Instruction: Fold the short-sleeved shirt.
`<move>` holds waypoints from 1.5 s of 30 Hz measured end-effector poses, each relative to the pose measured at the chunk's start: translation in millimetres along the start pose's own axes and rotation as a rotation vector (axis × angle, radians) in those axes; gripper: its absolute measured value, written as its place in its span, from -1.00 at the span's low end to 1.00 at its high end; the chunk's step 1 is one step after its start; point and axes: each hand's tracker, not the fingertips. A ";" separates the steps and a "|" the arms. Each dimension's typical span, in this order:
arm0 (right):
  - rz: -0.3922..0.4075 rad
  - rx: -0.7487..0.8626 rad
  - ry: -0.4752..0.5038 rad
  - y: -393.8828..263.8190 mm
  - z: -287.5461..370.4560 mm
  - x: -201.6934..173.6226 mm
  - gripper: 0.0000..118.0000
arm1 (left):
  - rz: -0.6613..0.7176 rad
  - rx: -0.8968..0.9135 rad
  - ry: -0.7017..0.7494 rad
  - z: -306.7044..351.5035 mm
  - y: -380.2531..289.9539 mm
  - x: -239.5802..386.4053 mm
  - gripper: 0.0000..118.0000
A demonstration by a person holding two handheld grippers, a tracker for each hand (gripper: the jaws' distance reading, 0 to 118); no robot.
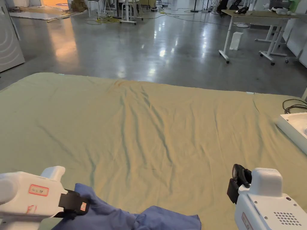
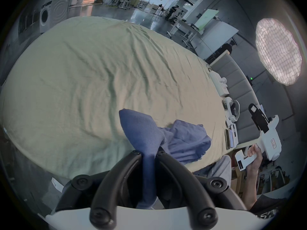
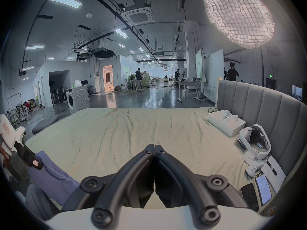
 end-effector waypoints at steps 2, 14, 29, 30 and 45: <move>0.001 0.000 0.000 -0.6 1.0 0.5 -1.00 | -0.023 -0.017 -0.015 -5.8 -0.8 22.0 -0.82; -0.017 -0.025 -0.023 -10.8 7.1 15.0 -1.00 | -0.025 -0.098 -0.181 -58.9 -0.6 92.3 -0.82; -0.045 -0.064 -0.050 -21.4 8.7 30.0 -1.00 | 0.026 -0.230 -0.106 -189.0 -34.1 150.9 -0.80; -0.046 -0.066 -0.052 -22.2 8.5 30.9 -1.00 | 0.027 -0.230 -0.106 -192.4 -34.8 151.5 -0.77; -0.064 -0.078 -0.067 -24.3 7.9 40.6 -1.00 | -0.044 -0.170 -0.238 -159.0 -26.4 139.2 -0.08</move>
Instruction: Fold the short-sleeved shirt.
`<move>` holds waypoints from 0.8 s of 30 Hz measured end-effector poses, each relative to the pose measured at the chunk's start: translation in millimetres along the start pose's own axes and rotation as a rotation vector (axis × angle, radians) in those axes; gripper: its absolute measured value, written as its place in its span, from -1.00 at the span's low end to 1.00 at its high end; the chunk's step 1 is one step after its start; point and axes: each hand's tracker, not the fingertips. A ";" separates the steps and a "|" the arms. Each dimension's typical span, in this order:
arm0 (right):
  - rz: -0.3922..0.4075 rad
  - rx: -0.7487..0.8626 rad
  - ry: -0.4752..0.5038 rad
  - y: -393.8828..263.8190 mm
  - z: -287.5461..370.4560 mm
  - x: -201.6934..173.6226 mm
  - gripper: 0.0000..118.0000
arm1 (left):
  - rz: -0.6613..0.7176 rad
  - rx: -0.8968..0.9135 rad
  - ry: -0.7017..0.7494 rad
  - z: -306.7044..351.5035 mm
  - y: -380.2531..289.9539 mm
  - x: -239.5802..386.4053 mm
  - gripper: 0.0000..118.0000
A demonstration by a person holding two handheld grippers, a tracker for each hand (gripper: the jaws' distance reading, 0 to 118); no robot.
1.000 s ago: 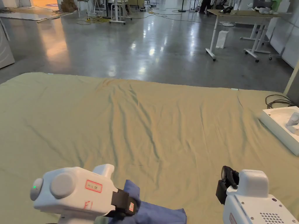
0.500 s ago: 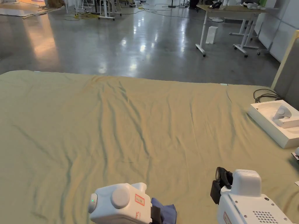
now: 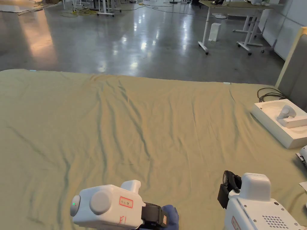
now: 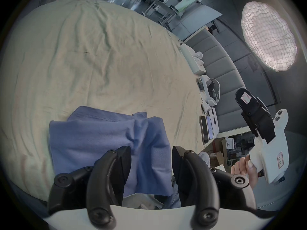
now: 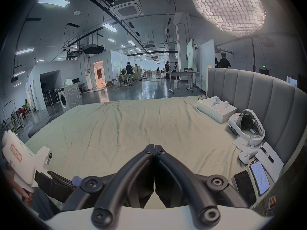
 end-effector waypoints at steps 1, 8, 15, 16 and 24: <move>-0.002 -0.001 0.000 0.0 -0.1 0.0 -1.00 | -0.016 -0.008 0.003 -5.4 -1.4 1.7 -0.09; 0.007 -0.004 0.000 -0.6 1.3 -0.4 -1.00 | -0.069 -0.068 -0.010 -62.5 -14.4 14.0 -0.65; 0.005 -0.011 -0.008 -2.6 0.1 1.9 -1.00 | -0.065 -0.032 0.054 -89.1 -22.8 1.7 -0.94; 0.005 -0.012 -0.008 -2.9 -0.2 2.0 -1.00 | -0.066 -0.024 0.049 -87.0 -23.9 0.9 -0.94; 0.022 0.035 -0.003 12.8 2.0 -5.3 -1.00 | -0.255 0.292 0.096 -6.5 -10.0 23.9 -0.96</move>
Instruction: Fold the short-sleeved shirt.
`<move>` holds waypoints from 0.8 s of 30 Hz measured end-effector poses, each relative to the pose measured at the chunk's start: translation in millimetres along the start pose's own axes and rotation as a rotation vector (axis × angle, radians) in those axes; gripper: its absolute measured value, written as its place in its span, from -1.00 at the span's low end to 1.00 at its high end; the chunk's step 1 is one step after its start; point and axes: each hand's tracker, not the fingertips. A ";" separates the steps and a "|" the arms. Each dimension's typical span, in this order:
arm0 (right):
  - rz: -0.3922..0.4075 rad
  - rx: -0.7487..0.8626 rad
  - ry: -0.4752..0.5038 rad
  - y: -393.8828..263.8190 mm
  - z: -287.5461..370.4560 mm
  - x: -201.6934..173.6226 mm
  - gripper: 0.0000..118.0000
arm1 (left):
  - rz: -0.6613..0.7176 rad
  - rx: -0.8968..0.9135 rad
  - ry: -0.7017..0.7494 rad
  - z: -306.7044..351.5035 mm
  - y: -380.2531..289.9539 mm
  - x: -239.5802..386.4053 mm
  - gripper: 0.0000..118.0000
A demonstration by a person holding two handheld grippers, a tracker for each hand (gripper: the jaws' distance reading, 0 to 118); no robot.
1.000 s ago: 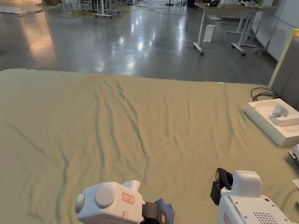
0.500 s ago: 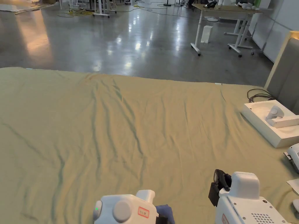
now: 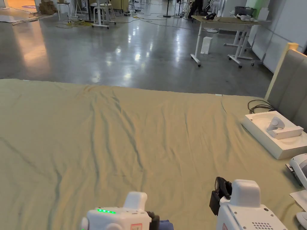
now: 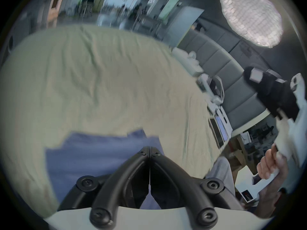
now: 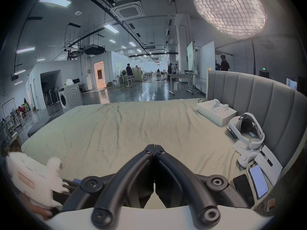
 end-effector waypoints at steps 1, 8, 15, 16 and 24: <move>0.003 0.012 -0.001 4.2 0.3 -1.2 -1.00 | -0.031 0.061 0.036 13.1 8.1 0.2 -0.96; 0.011 0.115 -0.016 38.6 3.2 -14.7 -1.00 | -0.152 0.423 0.294 92.0 42.7 -9.9 -0.97; 0.025 0.170 -0.033 61.5 2.9 -27.3 -1.00 | -0.231 0.661 0.476 143.2 47.3 -20.5 -0.98; 0.025 0.174 -0.033 63.5 3.2 -28.6 -1.00 | -0.229 0.631 0.467 146.7 50.2 -22.8 -0.98; 0.048 0.164 0.003 61.3 12.5 -43.3 -1.00 | -0.206 0.599 0.483 153.5 41.9 -42.8 -0.98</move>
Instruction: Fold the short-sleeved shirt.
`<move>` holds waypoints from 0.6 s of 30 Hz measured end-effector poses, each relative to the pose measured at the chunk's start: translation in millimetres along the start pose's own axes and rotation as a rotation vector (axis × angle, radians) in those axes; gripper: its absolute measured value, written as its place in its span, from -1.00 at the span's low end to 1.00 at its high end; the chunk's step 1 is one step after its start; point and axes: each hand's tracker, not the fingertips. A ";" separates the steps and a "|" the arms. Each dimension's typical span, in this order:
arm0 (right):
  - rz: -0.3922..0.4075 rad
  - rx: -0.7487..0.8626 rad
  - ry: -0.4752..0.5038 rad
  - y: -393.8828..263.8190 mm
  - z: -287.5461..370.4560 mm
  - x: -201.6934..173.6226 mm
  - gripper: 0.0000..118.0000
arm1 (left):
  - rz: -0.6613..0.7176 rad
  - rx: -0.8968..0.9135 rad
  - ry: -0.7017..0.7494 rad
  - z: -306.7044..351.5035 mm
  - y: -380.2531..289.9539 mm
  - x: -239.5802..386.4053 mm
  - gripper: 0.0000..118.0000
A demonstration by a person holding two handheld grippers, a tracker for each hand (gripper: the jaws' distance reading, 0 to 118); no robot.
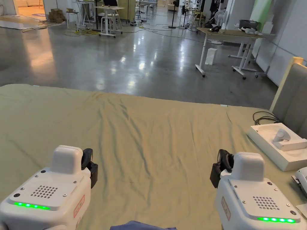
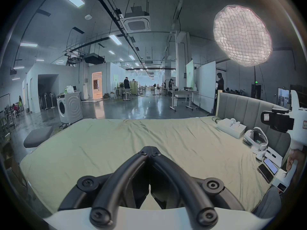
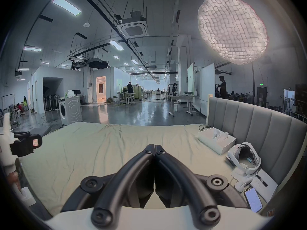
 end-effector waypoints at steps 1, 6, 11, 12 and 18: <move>0.004 -0.024 0.027 -6.7 4.3 -4.7 -1.00 | 0.008 -0.018 -0.007 -0.1 -4.8 -3.1 -0.98; 0.050 -0.204 0.157 -65.9 23.9 -37.5 -1.00 | 0.055 -0.139 -0.042 -2.1 -33.2 -13.1 -0.98; 0.086 -0.376 0.203 -136.7 23.4 -68.9 -1.00 | 0.082 -0.246 -0.066 -2.7 -65.1 -21.2 -0.98; 0.110 -0.386 0.209 -147.5 21.1 -74.0 -1.00 | 0.086 -0.255 -0.067 -2.3 -70.1 -22.9 -0.98; 0.166 -0.463 0.182 -191.6 -1.5 -84.8 -1.00 | 0.170 -0.348 -0.083 3.1 -94.4 -34.4 -0.98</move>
